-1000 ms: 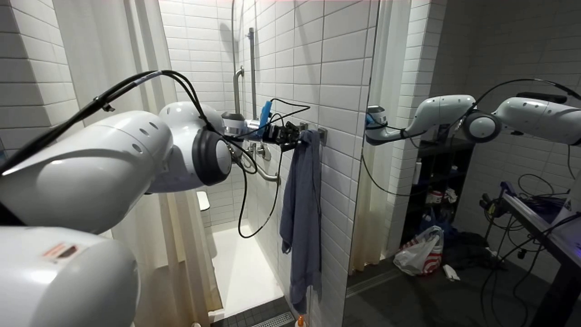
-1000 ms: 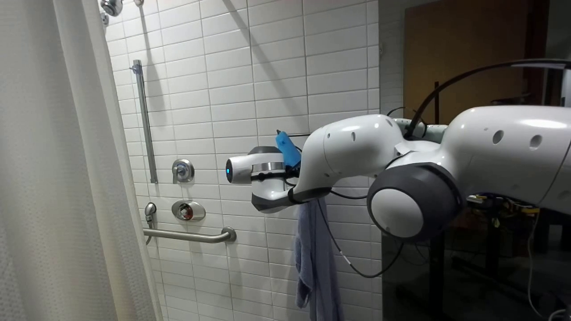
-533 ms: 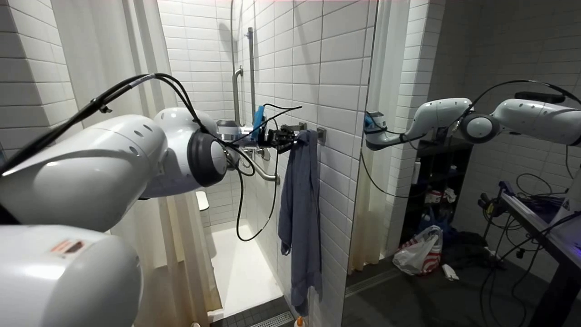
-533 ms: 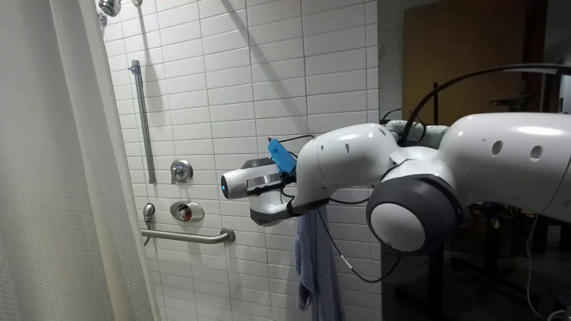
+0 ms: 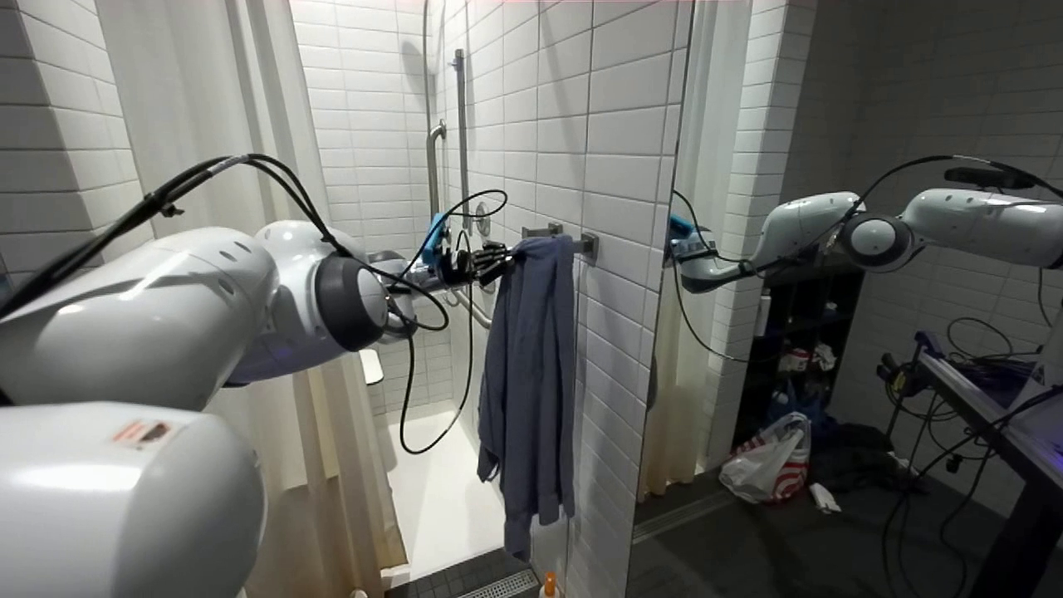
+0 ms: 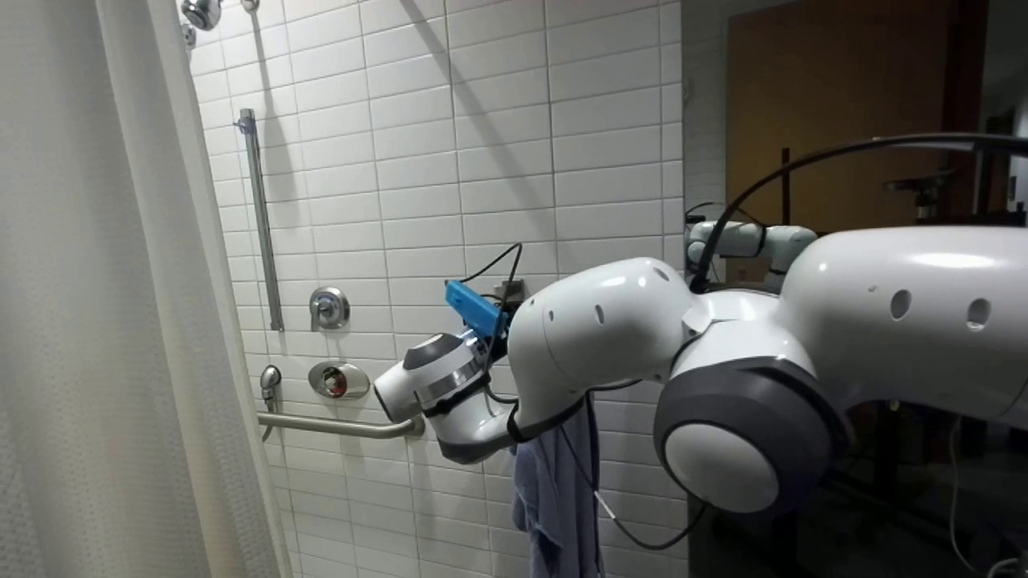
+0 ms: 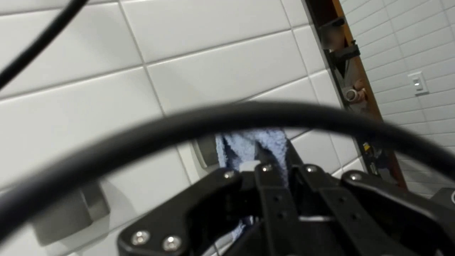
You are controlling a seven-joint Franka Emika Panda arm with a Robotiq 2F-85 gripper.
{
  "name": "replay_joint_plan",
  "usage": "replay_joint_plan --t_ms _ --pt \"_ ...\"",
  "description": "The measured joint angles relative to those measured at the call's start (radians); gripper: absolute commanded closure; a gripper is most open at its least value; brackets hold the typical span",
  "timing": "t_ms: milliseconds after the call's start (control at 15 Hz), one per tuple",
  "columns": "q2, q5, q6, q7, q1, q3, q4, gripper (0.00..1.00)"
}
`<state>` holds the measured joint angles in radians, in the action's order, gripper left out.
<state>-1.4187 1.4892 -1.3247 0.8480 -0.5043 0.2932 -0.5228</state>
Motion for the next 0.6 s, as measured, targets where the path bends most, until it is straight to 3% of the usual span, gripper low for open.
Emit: replay_joint_plan --t_ms 200,400,600 --pt "-0.023 0.032 0.029 0.018 -0.029 -0.001 -0.008 0.88" --pt "-0.042 0.067 0.034 0.02 -0.027 -0.001 -0.021 0.98" --pt "-0.052 0.108 0.034 0.02 -0.014 -0.001 -0.05 0.98"
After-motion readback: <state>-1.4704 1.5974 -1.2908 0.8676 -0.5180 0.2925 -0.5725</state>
